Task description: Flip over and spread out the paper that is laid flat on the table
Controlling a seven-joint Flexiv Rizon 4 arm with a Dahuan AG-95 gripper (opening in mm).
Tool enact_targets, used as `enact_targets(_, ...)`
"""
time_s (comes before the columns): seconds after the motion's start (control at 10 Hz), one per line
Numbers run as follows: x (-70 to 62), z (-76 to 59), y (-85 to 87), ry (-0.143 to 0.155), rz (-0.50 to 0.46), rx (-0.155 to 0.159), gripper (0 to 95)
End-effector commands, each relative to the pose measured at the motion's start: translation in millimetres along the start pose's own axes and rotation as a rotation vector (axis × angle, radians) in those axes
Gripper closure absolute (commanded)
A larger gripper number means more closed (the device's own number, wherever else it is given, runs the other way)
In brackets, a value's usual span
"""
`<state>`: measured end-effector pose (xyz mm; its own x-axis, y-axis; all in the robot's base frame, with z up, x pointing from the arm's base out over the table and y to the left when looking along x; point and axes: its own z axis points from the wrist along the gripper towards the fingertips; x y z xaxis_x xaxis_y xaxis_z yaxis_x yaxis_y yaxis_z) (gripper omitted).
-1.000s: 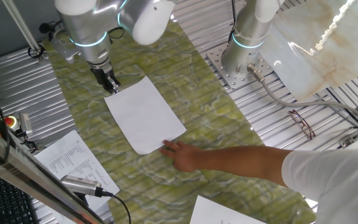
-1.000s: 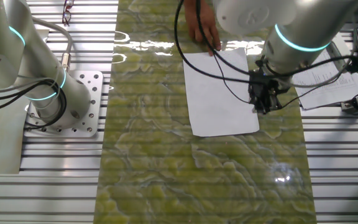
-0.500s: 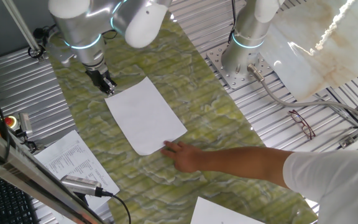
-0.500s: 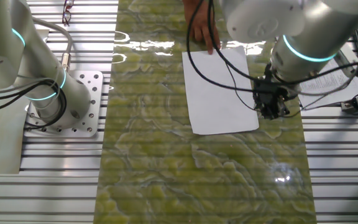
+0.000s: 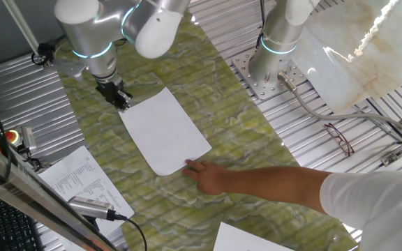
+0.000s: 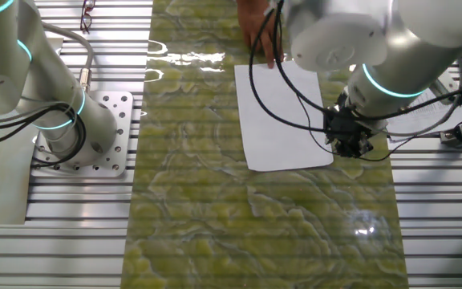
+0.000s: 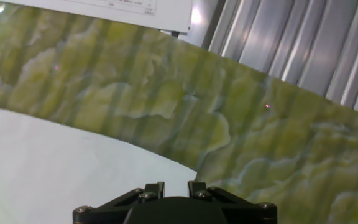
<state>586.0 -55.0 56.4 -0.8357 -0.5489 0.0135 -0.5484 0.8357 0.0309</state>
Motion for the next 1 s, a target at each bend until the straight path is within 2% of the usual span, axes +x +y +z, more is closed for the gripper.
enact_targets(0.1,-9.0,6.7,1.3,0.018,-0.075,-0.018,57.0)
enact_targets(0.2,-10.1,9.1,1.8,0.019,-0.097,-0.029,57.0)
enact_targets(0.4,-12.8,14.9,8.1,-0.004,-0.137,-0.066,57.0)
enact_targets(0.5,-14.5,16.2,11.6,-0.002,-0.141,-0.067,57.0)
enact_targets(0.6,-15.0,17.2,13.0,0.0,-0.145,-0.069,76.0)
enact_targets(1.0,-14.0,26.2,14.2,0.007,-0.192,-0.106,76.0)
